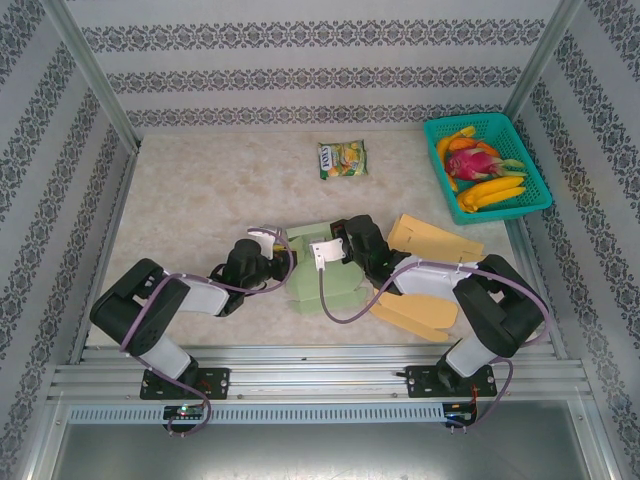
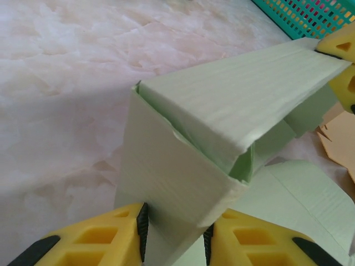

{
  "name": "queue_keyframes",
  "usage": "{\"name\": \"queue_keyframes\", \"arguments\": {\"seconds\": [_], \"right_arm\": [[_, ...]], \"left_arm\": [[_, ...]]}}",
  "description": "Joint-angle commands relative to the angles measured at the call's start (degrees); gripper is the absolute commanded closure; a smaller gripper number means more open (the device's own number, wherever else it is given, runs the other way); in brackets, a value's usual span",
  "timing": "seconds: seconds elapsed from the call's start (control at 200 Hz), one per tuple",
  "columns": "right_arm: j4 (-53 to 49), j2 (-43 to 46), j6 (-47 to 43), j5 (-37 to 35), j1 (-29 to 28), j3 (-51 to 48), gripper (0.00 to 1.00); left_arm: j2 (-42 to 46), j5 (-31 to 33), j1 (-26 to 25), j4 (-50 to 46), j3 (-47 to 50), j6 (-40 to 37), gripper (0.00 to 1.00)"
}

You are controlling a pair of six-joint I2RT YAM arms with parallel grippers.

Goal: Fold the paper box

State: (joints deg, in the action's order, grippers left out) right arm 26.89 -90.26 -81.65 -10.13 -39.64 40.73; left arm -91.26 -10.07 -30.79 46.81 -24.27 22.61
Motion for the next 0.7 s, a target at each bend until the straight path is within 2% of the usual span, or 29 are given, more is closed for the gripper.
{"name": "queue_keyframes", "arguments": {"seconds": [0.0,0.375,0.694], "right_arm": [[-0.6,0.35,-1.24,-0.26,-1.23,-0.92,1.0],[-1.58,-0.03,-1.24,-1.94,-2.03,-0.83,1.0],[-3.32,-0.91,-0.75,-3.13,-2.11,-0.2,1.0]], "left_arm": [[-0.66,3.52,-1.11,2.78,-1.9,0.86,0.66],[-2.92,11.76,-3.38,1.0,-4.17,0.35,0.65],[-6.7,26.62,-4.8,-0.3,-6.06,0.26,0.66]]}}
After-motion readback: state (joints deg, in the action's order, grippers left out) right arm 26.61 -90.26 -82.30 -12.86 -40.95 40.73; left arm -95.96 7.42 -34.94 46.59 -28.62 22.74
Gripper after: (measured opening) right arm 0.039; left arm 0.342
